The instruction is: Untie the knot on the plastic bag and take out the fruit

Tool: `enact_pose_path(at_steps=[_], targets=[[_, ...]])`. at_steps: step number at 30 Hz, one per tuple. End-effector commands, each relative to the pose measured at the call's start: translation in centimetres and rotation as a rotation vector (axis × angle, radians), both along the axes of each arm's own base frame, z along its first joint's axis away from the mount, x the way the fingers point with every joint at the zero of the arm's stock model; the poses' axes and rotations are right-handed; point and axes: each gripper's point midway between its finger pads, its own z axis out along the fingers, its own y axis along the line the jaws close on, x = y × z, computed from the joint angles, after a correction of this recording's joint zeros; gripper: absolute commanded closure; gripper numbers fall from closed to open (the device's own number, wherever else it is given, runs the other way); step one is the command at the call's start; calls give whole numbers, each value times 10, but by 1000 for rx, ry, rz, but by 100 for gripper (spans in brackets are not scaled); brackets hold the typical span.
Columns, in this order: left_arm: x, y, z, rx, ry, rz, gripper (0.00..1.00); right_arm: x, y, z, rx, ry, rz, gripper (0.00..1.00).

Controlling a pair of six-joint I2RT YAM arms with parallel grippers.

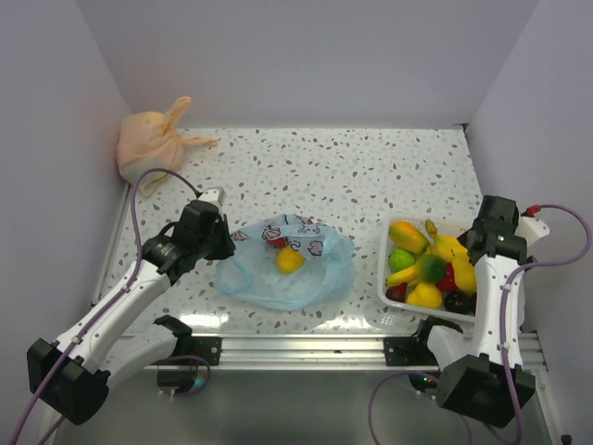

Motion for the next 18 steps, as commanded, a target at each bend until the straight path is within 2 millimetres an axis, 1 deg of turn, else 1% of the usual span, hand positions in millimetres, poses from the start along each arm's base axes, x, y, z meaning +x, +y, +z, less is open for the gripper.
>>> enact_pose_path(at_steps=[1,3,4,6,7,8,9,10,11,12,13,14,15,16,17,18], targets=[[10,-6,23,-32,-70,-19,100,1,-2,27,-39,-42,-3,1],[10,-6,23,-32,-70,-19,100,4,0,44,-66,-70,21,1],[10,-6,23,-32,-66,-18,100,7,3,57,-83,-100,43,1],[11,-7,24,-32,-66,-18,100,10,7,69,-110,-112,93,1],[11,-7,25,-30,-66,-17,100,17,15,77,-120,-133,160,1],[11,-6,24,-27,-62,-16,100,30,23,92,-131,-210,228,1],[12,-5,25,-23,-66,-12,100,42,38,97,-112,-230,364,1],[12,-5,25,-22,-68,-10,100,51,52,103,-96,-264,453,1],[12,-4,25,-17,-69,-7,100,63,63,117,-95,-314,529,1],[12,-3,24,-14,-69,-7,100,71,82,121,-61,-333,660,1],[12,-3,23,-10,-65,-7,100,79,98,135,-53,-378,745,1],[12,-2,23,-8,-64,-6,100,86,111,137,-32,-387,824,1],[12,-2,22,-5,-63,-3,100,90,126,142,-16,-403,912,1],[11,-2,20,-3,-59,-3,100,92,153,145,39,-429,1031,1],[11,-1,20,-1,-56,-1,100,94,175,154,59,-461,1130,1],[11,-1,18,0,-53,1,100,96,190,154,83,-461,1197,1]])
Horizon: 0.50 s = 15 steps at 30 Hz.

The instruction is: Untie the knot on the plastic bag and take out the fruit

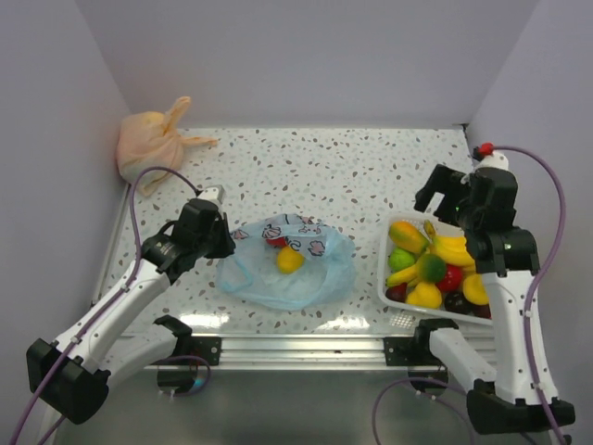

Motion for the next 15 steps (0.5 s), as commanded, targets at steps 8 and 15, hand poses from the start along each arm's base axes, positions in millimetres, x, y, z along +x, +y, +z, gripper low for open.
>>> enact_pose_path(at_steps=[8,15], targets=[[7,1,9,0,-30,16,100,-13,228,33,22,-90,975,1],[6,3,8,6,-27,24,100,-27,323,1,-210,-11,1240,1]])
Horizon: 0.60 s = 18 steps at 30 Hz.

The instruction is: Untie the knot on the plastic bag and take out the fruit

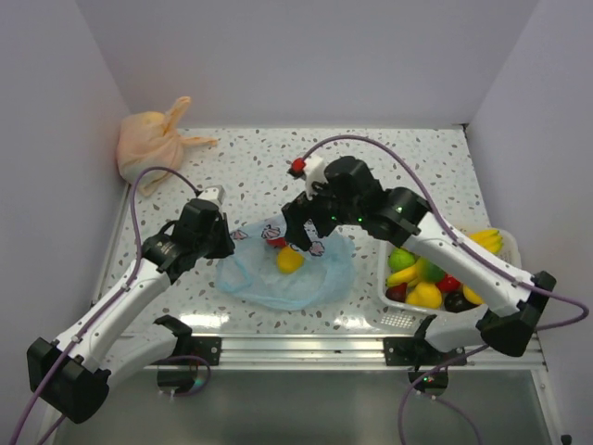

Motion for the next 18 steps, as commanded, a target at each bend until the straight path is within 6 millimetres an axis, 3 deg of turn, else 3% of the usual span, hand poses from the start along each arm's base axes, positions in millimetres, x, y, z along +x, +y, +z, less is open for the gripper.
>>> enact_pose_path(at_steps=[1,2,6,10,13,15,16,17,18], targets=[[5,2,10,-4,-33,18,100,12,22,2,-97,-113,64,1],[5,2,9,-5,-32,19,100,18,30,-21,-154,-83,71,1],[2,3,8,-9,-29,21,100,34,32,-79,-323,-53,72,1],[-1,5,7,-4,-26,24,100,41,22,-137,-452,-16,64,1],[-2,7,6,1,-25,26,100,54,9,-165,-487,12,14,3],[-4,8,3,2,-23,26,100,63,0,-172,-480,34,-19,19],[-4,8,0,3,-20,27,100,65,-1,-174,-481,37,-23,33],[-5,8,-2,4,-13,27,100,68,-3,-170,-484,29,-23,65],[-5,8,-6,3,-11,27,100,70,-2,-164,-482,13,-29,84]])
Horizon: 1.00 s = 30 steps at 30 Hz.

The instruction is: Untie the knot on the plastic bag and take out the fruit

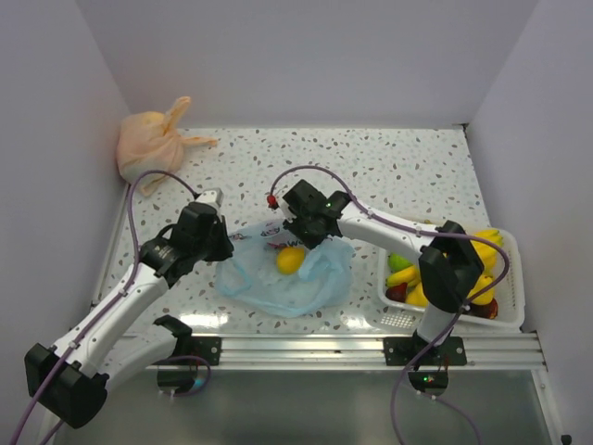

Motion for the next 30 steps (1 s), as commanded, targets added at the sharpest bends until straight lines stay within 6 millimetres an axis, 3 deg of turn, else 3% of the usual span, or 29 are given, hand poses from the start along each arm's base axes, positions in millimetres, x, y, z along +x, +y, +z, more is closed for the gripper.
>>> enact_pose_path(at_steps=[1,2,5,7,10,13,16,18,20,23,24,26,27,29,30], targets=[[-1,3,-8,-1,2,22,100,27,10,45,86,-124,-21,94],[-1,3,-11,-4,7,22,100,26,15,57,109,-133,-7,99],[1,-2,-19,-22,15,26,100,11,37,107,191,-191,58,100],[5,-5,-25,-33,16,32,100,-11,57,133,230,-212,126,100],[11,-8,-31,-42,18,40,100,-44,80,150,266,-203,220,100],[14,-7,-37,-35,18,59,100,-62,89,139,271,-164,274,100],[18,-1,-38,-14,1,93,100,-64,83,119,234,-147,271,100],[18,3,-37,-6,-9,110,100,-63,79,116,232,-162,273,100],[16,3,-37,-15,-9,117,100,-51,73,106,218,-208,238,100],[15,4,-34,-29,-21,126,100,-21,50,94,208,-212,113,100],[13,5,-34,-29,-20,128,100,-3,33,85,196,-203,45,99],[12,5,-30,-36,-26,127,100,15,19,78,194,-197,-41,84],[11,5,-30,-38,-23,124,100,29,5,77,171,-213,-100,66],[10,2,-25,-49,-27,104,100,35,-5,75,127,-219,-129,51],[9,1,-24,-52,-26,97,100,36,-1,84,152,-220,-152,35]])
